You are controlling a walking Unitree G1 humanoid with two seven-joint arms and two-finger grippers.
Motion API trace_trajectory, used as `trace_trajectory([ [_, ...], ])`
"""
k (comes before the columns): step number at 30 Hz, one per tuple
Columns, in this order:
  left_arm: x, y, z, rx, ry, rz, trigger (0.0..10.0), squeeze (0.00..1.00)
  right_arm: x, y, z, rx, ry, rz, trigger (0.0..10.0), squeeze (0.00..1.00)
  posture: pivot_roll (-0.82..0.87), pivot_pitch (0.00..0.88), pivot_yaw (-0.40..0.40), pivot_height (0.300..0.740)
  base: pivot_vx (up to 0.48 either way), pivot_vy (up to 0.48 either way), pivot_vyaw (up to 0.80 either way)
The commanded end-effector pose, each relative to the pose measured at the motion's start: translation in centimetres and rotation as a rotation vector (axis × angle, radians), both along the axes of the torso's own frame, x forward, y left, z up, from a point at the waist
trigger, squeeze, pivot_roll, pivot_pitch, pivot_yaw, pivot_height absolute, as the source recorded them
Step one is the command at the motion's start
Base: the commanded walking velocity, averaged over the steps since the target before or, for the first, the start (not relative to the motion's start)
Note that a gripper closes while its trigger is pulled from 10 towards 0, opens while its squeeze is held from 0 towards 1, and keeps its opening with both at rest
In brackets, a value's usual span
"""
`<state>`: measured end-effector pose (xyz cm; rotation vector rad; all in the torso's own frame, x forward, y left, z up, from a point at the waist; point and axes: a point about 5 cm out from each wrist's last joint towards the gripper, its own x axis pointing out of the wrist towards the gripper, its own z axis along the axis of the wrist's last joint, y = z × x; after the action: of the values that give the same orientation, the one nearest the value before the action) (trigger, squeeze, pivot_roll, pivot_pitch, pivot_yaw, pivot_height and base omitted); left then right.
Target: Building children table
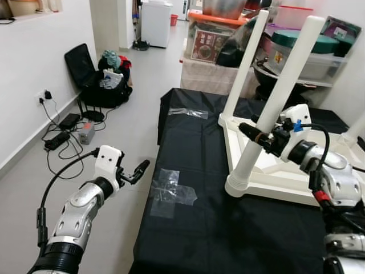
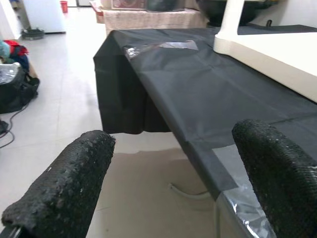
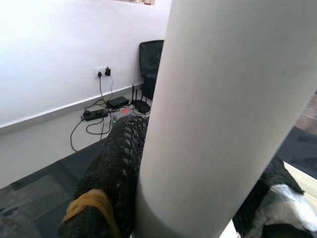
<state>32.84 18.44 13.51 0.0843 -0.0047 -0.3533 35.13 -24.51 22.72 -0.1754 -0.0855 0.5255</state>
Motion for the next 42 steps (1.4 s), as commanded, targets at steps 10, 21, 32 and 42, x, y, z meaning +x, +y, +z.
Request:
trace_trajectory([
  [10, -0.3, -0.4, 0.2, 0.012, -0.010, -0.010, 10.0, 0.00, -1.1, -4.9, -4.0, 0.161, 0.052, -0.926, 0.0, 0.00, 0.09, 0.000, -0.134, 0.740, 0.000, 0.000, 0.00],
  [21, 0.4, 0.0, 0.7, 0.013, 0.003, -0.029, 10.0, 0.00, -4.4, 4.4, -6.5, 0.235, 0.127, -0.848, 0.0, 0.00, 0.06, 0.000, -0.104, 0.740, 0.000, 0.000, 0.00],
  [32, 0.3, 0.8, 0.4, 0.009, 0.016, -0.016, 10.0, 0.00, -3.5, 3.9, -2.0, 0.245, -0.006, -0.739, 10.0, 0.00, 0.07, 0.000, -0.118, 0.740, 0.000, 0.000, 0.00],
  [42, 0.2, 0.1, 0.1, 0.011, 0.009, -0.016, 10.0, 0.00, -2.0, 0.4, -0.5, 0.010, 0.004, -0.002, 10.0, 0.00, 0.09, 0.000, -0.132, 0.740, 0.000, 0.000, 0.00],
])
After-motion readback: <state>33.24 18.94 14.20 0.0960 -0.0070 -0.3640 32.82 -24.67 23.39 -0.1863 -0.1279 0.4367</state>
